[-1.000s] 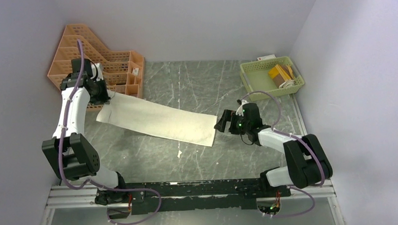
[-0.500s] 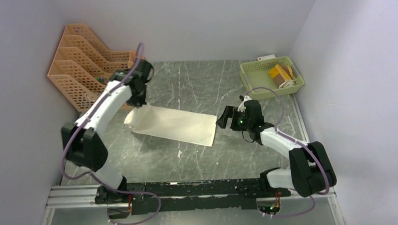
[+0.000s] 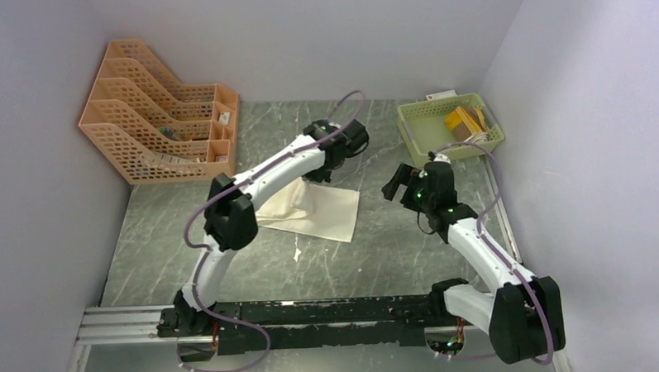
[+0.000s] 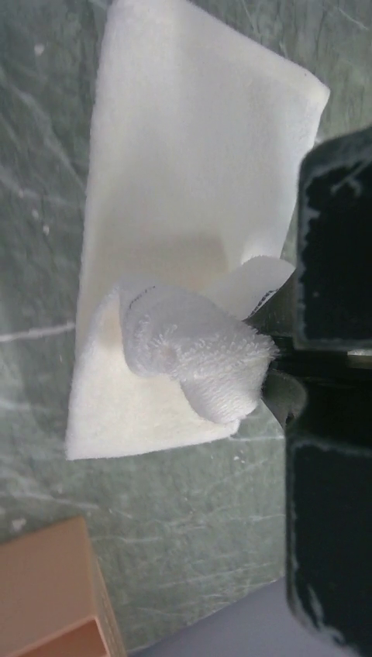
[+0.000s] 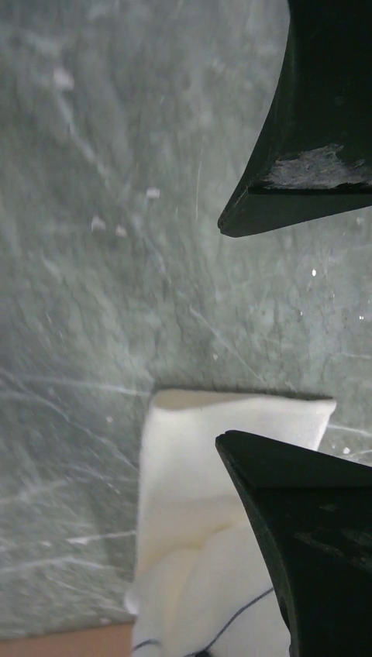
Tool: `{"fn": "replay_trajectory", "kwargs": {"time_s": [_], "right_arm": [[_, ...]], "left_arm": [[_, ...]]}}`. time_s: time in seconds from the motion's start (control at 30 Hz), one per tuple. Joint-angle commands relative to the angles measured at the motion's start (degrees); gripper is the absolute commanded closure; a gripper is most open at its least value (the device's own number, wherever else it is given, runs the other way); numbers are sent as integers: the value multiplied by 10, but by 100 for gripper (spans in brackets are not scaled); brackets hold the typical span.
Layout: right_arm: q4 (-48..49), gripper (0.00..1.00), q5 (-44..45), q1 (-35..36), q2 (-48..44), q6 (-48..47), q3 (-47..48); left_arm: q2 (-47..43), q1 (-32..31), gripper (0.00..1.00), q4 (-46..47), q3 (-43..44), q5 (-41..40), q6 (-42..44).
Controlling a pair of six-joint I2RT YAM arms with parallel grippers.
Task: Roll the towels
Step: Fold the towel at the center of the board.
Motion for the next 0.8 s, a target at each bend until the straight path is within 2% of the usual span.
{"fn": "replay_trajectory", "kwargs": {"time_s": [0.0,0.17,0.3,0.43,0.5,0.6,0.77], "right_arm": [[-64,0,23,-55,-24,15,-5],[-64,0,-2,-122,-43,16,-41],[-57,0,-19,-132,-36,15,-51],[-54,0,-24,-134,-28,12,-47],[-53,0,-25,-135,-27,8,-45],[-52,0,-31,-136,-27,3,-46],[-44,0,-54,-137,-23,-4,-52]], "left_arm": [[54,-16,93,-48,66,-1,-18],[77,-40,93,-21,75,28,-14],[79,-57,93,-2,78,51,3],[47,-57,93,-5,57,30,5],[-4,-46,93,13,14,21,5],[-127,0,93,87,-99,51,27],[-355,131,93,239,-299,141,140]]}}
